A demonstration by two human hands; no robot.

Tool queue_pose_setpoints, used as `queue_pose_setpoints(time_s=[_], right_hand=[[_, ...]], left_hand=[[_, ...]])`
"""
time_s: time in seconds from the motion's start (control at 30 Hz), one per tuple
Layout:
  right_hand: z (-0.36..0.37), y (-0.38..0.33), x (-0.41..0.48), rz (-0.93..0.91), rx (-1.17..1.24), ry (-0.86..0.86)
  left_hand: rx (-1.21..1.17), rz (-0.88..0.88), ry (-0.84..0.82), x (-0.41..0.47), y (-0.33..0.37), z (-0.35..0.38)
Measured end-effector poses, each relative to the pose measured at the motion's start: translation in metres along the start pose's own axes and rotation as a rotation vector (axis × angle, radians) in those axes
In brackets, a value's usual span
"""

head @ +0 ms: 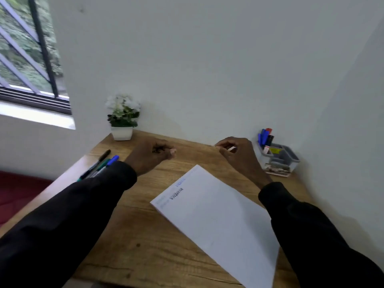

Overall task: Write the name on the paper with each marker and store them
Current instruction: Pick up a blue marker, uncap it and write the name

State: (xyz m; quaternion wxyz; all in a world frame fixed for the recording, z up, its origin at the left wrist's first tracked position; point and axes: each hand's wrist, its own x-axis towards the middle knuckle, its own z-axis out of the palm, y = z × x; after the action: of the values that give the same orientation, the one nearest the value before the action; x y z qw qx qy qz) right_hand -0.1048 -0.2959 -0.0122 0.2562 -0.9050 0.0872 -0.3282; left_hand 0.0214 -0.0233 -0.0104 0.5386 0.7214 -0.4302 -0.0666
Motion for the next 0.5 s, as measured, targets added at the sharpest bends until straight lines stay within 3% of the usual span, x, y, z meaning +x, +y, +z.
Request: queue_pose_setpoints(time_s=[0.3, 0.5], right_hand=[[0.106, -0.080, 0.008, -0.205, 0.179, -0.295], [0.154, -0.117, 0.016, -0.314, 0.170, -0.424]], left_hand=[[0.072, -0.131, 0.111, -0.061, -0.031, -0.074], [0.105, -0.194, 0.163, -0.087, -0.041, -0.110]])
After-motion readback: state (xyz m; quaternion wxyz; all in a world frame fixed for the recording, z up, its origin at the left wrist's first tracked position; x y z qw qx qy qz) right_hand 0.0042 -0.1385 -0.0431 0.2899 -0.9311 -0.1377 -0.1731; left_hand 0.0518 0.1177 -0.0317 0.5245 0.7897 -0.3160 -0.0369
